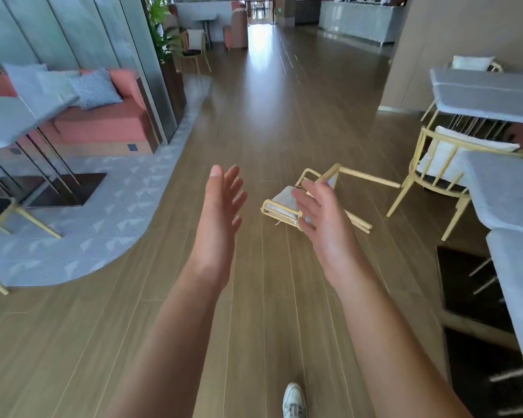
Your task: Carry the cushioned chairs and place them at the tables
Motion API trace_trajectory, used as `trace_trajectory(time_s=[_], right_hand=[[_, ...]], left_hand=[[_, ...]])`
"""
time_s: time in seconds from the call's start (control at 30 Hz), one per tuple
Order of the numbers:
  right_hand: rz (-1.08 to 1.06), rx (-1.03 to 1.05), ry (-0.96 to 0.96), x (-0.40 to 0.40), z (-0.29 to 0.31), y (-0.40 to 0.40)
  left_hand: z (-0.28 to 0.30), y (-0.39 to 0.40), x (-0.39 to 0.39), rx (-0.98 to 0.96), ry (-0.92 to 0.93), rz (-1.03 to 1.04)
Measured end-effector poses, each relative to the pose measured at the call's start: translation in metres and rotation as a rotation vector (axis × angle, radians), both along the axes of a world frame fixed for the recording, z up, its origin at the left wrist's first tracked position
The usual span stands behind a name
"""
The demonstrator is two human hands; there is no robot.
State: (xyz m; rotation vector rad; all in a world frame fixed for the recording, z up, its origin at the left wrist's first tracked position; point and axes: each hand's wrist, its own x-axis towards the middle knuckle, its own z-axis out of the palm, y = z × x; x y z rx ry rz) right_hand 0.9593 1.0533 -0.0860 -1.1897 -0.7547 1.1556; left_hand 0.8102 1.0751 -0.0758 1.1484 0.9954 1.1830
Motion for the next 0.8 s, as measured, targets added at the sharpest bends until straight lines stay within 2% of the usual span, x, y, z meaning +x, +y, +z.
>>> trace_trajectory(time_s=[0.3, 0.53, 0.8], right_hand=[[0.142, 0.067, -0.044, 0.026, 0.014, 0.153], [0.234, 0.056, -0.032, 0.015, 0.013, 0.243], [0.193, 0.024, -0.052, 0.009, -0.004, 0.36]], left_hand=[[0.011, 0.126, 0.03, 0.025, -0.006, 0.115], [0.011, 0.209, 0.016, 0.015, 0.001, 0.209], [-0.015, 0.336, 0.003, -0.014, -0.015, 0.181]])
